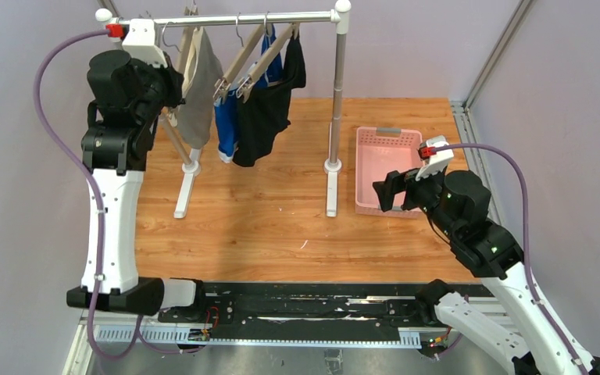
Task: Remove the underwear clipped to the hanger
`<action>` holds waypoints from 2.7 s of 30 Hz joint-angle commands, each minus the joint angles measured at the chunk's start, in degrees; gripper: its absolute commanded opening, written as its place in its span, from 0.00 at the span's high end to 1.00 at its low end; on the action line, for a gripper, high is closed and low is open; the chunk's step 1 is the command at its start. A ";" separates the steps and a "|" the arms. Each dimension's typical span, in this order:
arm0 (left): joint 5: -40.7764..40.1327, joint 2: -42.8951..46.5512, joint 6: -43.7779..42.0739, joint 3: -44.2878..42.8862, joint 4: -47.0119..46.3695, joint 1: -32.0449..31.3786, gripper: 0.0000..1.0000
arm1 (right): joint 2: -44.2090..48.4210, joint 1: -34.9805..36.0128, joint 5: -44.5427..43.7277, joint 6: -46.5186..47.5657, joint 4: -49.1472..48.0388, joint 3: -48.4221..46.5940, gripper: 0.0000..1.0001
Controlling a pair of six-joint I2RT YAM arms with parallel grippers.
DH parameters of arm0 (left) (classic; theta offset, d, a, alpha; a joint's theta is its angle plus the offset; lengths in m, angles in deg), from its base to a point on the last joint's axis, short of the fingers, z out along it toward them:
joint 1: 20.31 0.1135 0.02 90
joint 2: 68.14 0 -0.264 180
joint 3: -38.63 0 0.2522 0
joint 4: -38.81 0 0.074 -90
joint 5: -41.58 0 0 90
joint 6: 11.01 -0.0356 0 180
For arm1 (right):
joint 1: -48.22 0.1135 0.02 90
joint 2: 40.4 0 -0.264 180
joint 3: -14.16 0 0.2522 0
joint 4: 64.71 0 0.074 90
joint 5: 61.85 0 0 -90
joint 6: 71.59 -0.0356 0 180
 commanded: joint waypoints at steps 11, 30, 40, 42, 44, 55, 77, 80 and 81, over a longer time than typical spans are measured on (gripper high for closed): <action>3.53 22.78 1.72 25.43 6.40 0.41 1.00 | -5.13 0.44 -2.16 1.82 -6.38 1.73 0.01; 36.66 35.03 1.41 45.08 26.01 -5.60 1.00 | -14.15 -2.13 16.36 11.41 -10.81 -2.92 0.01; 53.72 34.69 0.33 43.64 11.56 -5.65 1.00 | -15.96 -13.79 61.59 6.54 -22.21 -1.17 0.01; 57.41 32.74 -1.54 42.23 10.94 -5.70 1.00 | -17.01 -13.81 65.32 5.83 -23.63 -2.33 0.01; 60.47 30.95 -3.66 41.06 10.74 -5.81 1.00 | -18.25 -13.88 68.82 3.34 -27.17 -3.26 0.01; 68.24 25.37 -12.56 37.84 10.54 -7.32 1.00 | -26.29 -13.18 79.11 -17.25 -51.08 -6.31 0.01; 65.16 25.10 -7.97 39.20 4.78 -7.39 1.00 | -30.25 -6.85 76.65 -14.44 -45.99 -6.51 0.18; 65.09 25.39 -5.59 40.38 1.86 -7.33 1.00 | -30.59 -6.76 76.65 -14.29 -45.74 -6.64 0.25; 65.11 25.40 -5.41 40.59 1.61 -7.34 1.00 | -30.61 -6.69 76.65 -14.25 -45.62 -6.66 0.30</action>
